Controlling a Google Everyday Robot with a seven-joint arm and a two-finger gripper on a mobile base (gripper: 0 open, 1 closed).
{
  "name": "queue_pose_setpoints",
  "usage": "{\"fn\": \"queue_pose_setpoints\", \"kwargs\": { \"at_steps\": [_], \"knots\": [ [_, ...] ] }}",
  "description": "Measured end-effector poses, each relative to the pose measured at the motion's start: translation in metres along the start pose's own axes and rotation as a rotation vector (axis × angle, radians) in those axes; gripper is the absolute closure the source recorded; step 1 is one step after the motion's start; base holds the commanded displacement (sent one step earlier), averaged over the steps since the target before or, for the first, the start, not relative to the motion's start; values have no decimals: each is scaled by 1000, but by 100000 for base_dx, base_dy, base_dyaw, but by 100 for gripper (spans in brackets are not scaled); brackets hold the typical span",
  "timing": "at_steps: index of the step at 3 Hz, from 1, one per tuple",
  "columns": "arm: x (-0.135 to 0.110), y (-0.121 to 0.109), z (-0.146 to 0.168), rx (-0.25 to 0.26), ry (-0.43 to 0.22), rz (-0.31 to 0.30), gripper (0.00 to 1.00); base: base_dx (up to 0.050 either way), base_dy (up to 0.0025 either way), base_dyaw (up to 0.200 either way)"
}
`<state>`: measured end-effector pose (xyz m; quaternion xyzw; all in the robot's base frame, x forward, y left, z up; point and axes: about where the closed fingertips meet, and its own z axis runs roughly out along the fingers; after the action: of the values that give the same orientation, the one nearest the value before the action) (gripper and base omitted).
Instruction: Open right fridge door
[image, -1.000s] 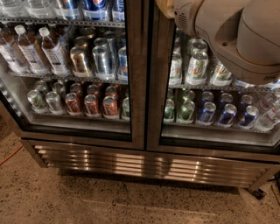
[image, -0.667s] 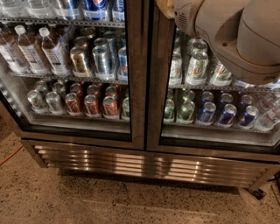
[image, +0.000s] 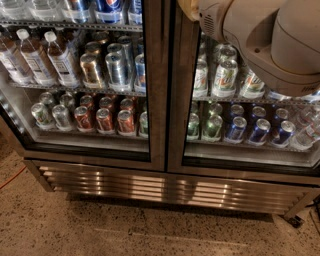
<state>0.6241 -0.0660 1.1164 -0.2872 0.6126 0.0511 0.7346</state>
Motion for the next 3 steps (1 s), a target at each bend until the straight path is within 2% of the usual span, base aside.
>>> {"fn": "queue_pose_setpoints", "kwargs": {
  "at_steps": [3],
  "knots": [
    [0,4,1,-15,-7,-5,100,0,0,0]
  ]
}}
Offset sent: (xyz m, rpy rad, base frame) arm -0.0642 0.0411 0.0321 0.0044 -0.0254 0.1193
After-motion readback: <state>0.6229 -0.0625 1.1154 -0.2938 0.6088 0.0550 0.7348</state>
